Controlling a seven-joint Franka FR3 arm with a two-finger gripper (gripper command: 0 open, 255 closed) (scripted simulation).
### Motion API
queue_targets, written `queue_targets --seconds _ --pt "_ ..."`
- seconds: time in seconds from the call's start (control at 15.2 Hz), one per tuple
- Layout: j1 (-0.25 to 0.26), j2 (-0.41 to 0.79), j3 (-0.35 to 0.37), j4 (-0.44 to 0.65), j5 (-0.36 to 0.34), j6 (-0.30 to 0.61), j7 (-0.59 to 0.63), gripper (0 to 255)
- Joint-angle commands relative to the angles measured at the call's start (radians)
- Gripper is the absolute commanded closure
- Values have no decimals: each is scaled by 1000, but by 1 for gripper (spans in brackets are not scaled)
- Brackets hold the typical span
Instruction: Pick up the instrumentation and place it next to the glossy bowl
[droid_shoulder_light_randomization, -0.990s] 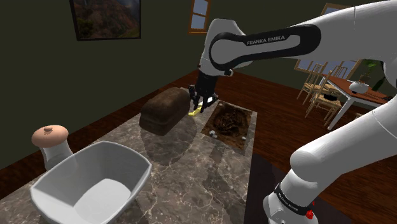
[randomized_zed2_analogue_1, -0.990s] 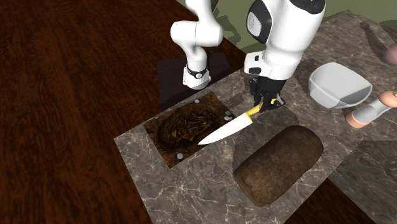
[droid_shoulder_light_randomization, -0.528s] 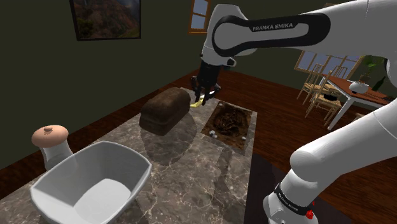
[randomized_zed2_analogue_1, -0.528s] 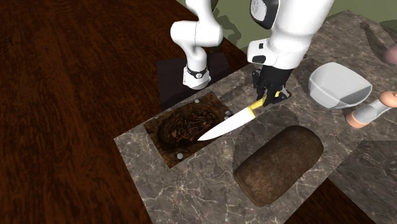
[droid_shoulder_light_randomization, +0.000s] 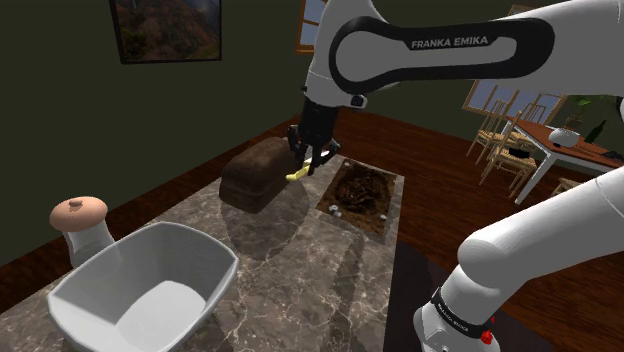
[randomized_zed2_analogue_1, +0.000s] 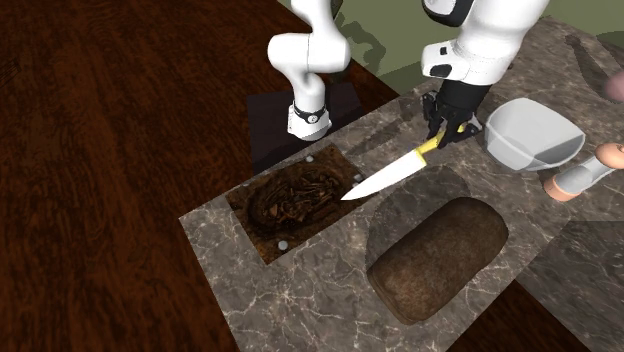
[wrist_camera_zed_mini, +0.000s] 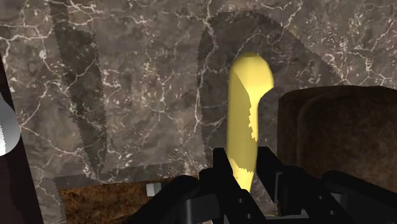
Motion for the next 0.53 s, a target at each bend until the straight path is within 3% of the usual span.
queue_targets --seconds 0.0,0.46 --pt "22 -12 38 8 17 -9 56 255" --pt "24 3 62 -73 25 86 55 255"
